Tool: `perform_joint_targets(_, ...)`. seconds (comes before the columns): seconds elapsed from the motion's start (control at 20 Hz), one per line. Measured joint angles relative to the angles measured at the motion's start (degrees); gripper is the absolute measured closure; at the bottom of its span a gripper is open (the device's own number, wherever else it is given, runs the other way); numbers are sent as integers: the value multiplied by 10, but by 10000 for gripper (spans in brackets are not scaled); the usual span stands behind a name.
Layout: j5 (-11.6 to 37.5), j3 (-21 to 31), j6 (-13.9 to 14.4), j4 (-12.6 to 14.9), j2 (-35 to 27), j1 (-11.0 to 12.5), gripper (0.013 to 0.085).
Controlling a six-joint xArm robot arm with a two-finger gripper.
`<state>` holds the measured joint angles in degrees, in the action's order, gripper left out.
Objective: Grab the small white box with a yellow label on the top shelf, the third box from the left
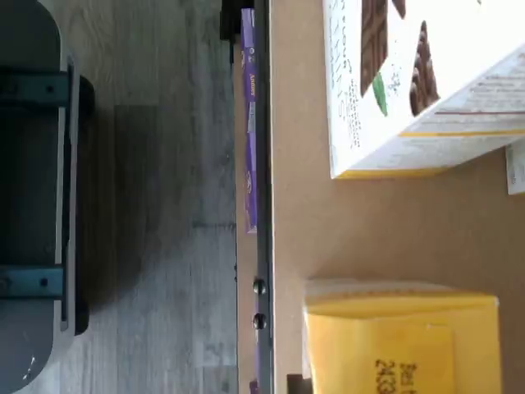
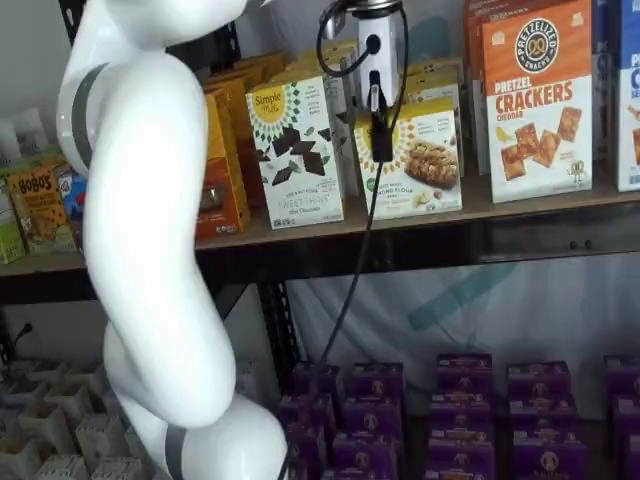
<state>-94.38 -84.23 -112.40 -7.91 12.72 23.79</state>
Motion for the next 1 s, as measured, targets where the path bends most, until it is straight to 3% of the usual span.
perform_joint_targets(0.45, -50, -10, 3, -3, 9, 1, 610)
perform_joint_targets(1.0, -79, 61, 2, -1, 96, 4, 610)
